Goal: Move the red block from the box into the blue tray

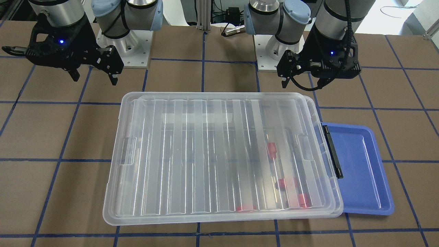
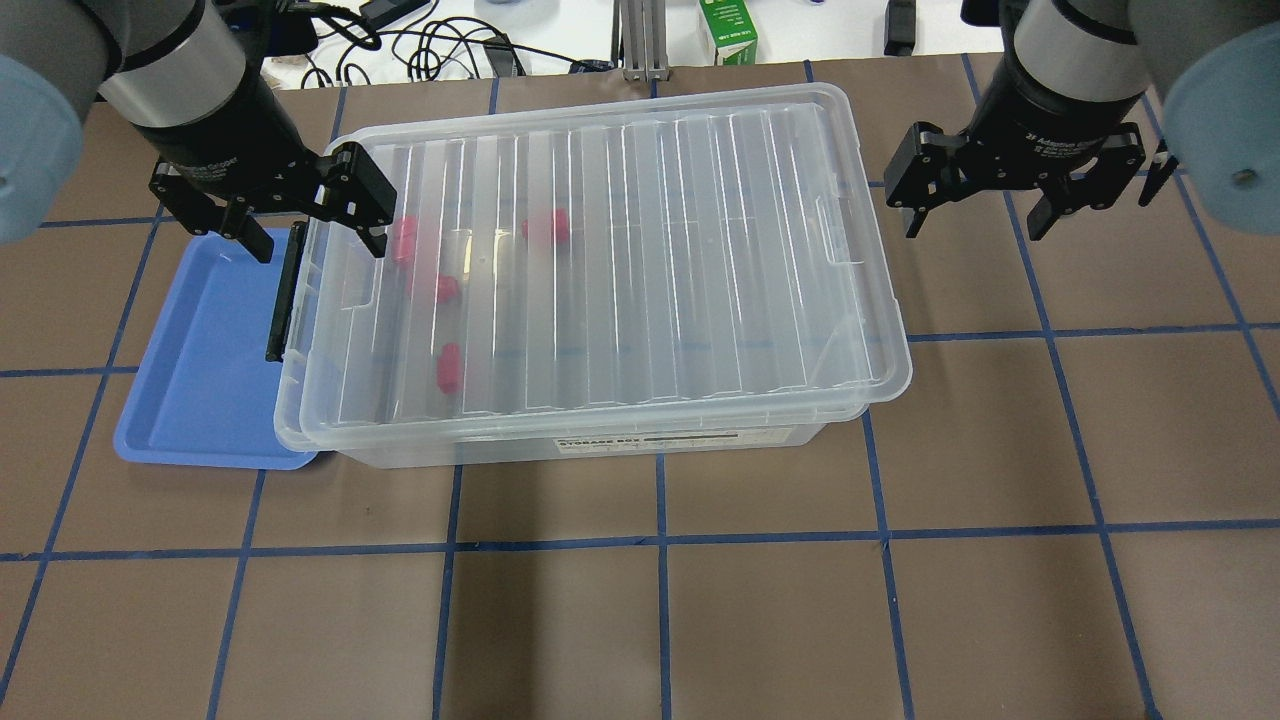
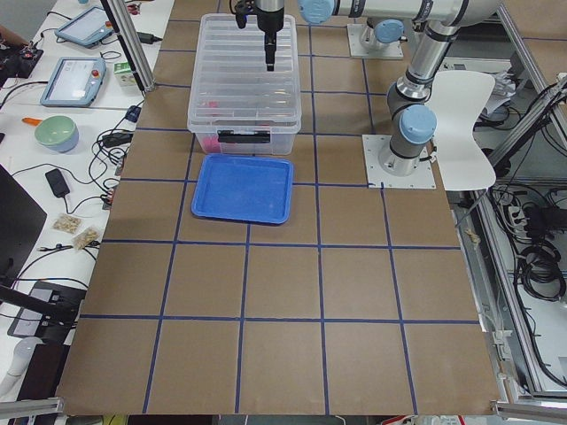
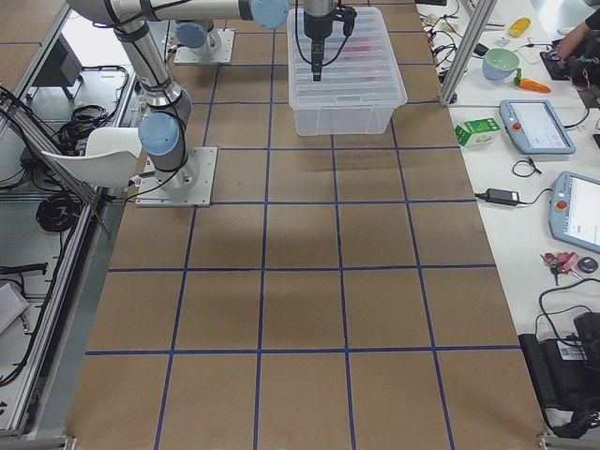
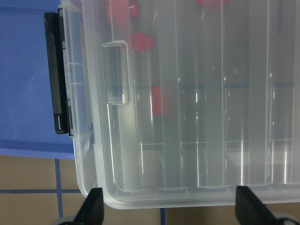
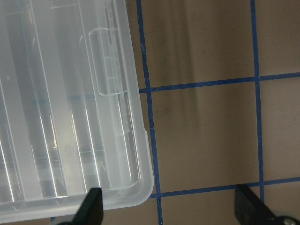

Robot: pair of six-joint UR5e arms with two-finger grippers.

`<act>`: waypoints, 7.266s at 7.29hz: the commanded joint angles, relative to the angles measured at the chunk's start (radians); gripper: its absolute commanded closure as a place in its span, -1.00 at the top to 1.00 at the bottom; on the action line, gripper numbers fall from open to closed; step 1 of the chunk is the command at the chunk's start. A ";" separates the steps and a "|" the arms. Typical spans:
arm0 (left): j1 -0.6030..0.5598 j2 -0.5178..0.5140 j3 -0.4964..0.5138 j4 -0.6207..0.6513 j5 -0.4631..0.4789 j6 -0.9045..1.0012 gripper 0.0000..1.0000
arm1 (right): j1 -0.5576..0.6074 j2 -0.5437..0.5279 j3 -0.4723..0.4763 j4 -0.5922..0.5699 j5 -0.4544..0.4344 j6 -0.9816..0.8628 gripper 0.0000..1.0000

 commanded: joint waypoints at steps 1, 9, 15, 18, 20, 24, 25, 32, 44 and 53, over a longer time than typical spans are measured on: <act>0.000 0.004 0.000 0.000 0.004 0.006 1.00 | 0.000 0.000 0.003 0.002 -0.004 -0.001 1.00; 0.000 0.004 0.000 0.001 0.003 0.008 1.00 | 0.000 0.187 -0.007 -0.217 0.015 0.019 1.00; 0.000 0.004 0.000 0.003 0.004 0.009 1.00 | -0.002 0.316 0.006 -0.282 -0.005 0.003 1.00; 0.000 0.003 0.000 0.006 0.003 0.009 1.00 | -0.018 0.327 0.004 -0.279 -0.005 0.003 1.00; 0.000 0.003 0.000 0.008 0.003 0.009 1.00 | -0.047 0.327 0.003 -0.278 -0.001 0.002 1.00; 0.000 0.004 -0.002 0.008 0.010 0.009 1.00 | -0.070 0.327 -0.001 -0.278 -0.007 -0.001 1.00; 0.000 0.004 -0.002 0.008 0.009 0.009 1.00 | -0.104 0.325 -0.002 -0.275 -0.004 -0.032 1.00; 0.000 0.004 -0.006 0.008 0.013 0.017 1.00 | -0.219 0.325 -0.010 -0.275 -0.041 -0.217 1.00; -0.003 -0.031 -0.104 0.103 0.003 0.006 1.00 | -0.302 0.325 -0.010 -0.285 -0.077 -0.388 1.00; 0.002 -0.253 -0.245 0.351 0.003 -0.071 1.00 | -0.185 0.174 -0.192 0.109 -0.005 -0.188 1.00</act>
